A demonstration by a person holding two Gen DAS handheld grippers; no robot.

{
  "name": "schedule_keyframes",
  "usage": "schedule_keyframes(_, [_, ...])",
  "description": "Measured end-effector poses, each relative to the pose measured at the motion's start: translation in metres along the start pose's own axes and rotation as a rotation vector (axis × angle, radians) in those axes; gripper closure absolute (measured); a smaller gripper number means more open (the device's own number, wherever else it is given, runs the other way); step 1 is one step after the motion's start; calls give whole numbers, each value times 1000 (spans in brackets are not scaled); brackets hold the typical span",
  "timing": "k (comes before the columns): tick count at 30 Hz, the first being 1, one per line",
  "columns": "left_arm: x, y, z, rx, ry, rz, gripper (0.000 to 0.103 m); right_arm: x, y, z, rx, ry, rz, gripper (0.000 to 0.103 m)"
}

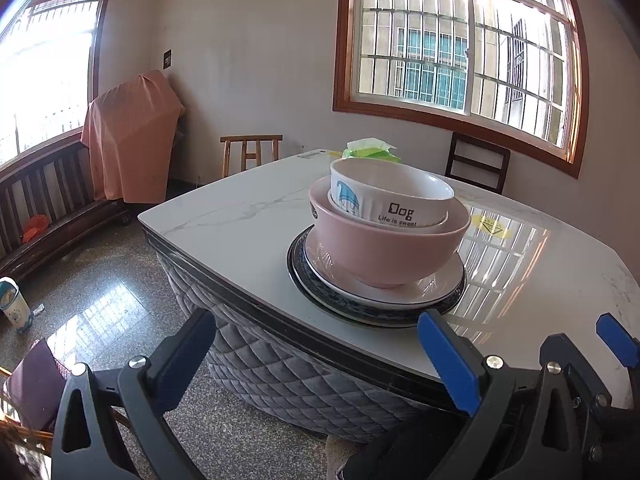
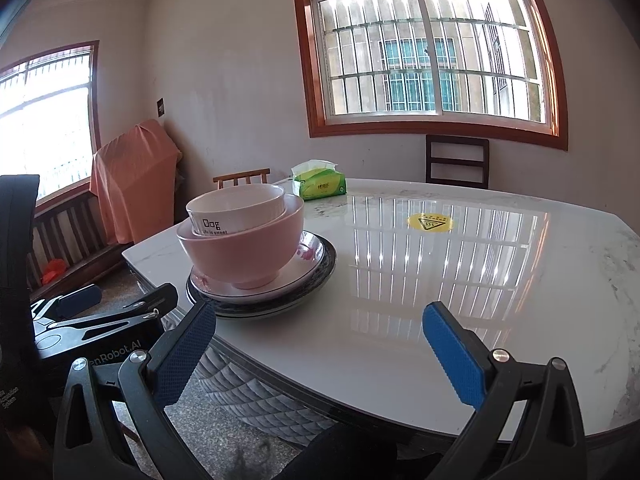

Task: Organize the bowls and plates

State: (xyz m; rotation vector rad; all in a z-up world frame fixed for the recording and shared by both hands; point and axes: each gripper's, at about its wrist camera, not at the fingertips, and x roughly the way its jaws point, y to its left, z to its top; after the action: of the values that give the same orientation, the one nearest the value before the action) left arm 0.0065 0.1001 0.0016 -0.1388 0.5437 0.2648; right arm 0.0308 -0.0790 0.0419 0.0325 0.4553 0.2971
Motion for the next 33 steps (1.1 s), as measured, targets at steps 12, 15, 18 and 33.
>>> schedule_keyframes(12, [0, -1, -1, 3, 5, 5, 0, 4, -1, -1, -18, 32, -30, 0])
schedule_keyframes(15, [0, 0, -1, 4, 5, 5, 0, 5, -1, -1, -20, 38, -32, 0])
schedule_keyframes(18, [0, 0, -1, 4, 7, 4, 0, 5, -1, -2, -21, 42, -32, 0])
schedule_keyframes(33, [-1, 1, 0, 6, 15, -1, 0, 9, 1, -3, -37, 71, -45, 0])
